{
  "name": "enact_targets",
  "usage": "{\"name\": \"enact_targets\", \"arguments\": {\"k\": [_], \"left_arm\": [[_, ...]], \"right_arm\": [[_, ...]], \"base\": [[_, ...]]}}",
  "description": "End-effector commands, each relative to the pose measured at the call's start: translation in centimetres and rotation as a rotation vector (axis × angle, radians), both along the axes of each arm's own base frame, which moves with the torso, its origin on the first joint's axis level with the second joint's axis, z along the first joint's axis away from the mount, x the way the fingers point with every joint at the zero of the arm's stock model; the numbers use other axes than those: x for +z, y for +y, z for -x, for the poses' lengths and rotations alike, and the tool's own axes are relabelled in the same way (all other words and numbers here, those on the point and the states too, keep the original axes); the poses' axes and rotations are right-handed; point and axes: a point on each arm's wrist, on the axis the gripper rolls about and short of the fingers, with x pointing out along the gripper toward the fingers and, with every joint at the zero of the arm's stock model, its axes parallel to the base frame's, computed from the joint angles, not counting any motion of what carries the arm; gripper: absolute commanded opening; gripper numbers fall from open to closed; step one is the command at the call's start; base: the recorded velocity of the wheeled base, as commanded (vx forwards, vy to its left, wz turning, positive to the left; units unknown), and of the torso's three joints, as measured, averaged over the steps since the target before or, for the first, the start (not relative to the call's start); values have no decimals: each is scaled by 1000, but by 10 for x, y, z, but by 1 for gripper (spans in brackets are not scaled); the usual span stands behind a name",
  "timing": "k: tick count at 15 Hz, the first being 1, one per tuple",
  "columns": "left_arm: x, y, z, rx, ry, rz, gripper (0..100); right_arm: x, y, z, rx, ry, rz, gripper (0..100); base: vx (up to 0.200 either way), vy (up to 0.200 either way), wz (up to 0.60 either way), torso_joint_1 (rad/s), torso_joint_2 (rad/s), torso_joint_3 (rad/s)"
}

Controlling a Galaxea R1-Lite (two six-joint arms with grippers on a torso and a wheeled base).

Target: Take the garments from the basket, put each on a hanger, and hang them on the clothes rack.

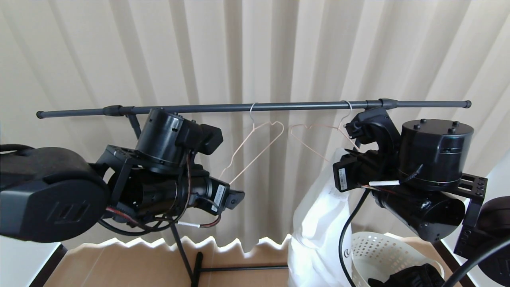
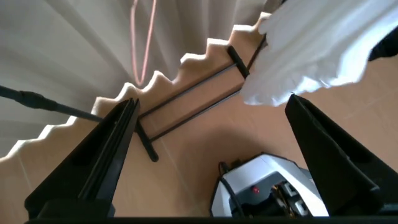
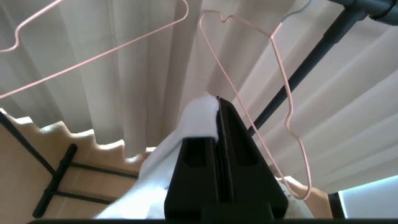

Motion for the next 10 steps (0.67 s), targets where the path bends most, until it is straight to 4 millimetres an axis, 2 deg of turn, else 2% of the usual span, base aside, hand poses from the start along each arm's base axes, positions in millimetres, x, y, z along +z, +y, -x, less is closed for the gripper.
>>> {"name": "enact_targets", "arguments": {"k": [1,2,4,8,9,10], "left_arm": [[-6,-6,-28,36,4,-5,100],[-6,-10,-45,48,-12,-10,100],[-12,-20,-66,61,-24,-21,100],[-24,-44,-104,104,-70,-56,100],[-27,-47,-108,105,-70,-57,100],[-37,-55,-118,113,-69,-68,100]], "right_arm": [[0,3,6,24,1,5,0],[2,0,10,31,-7,22,0],[4,-1,11,37,-13,33,0],[10,-3,16,43,-30,20,0],[10,-4,17,43,-30,20,0],[11,-4,19,46,-31,21,0]], "base": [[0,0,0,0,0,0],[0,0,0,0,0,0],[0,0,0,0,0,0],[0,0,0,0,0,0],[0,0,0,0,0,0],[0,0,0,0,0,0]]}}
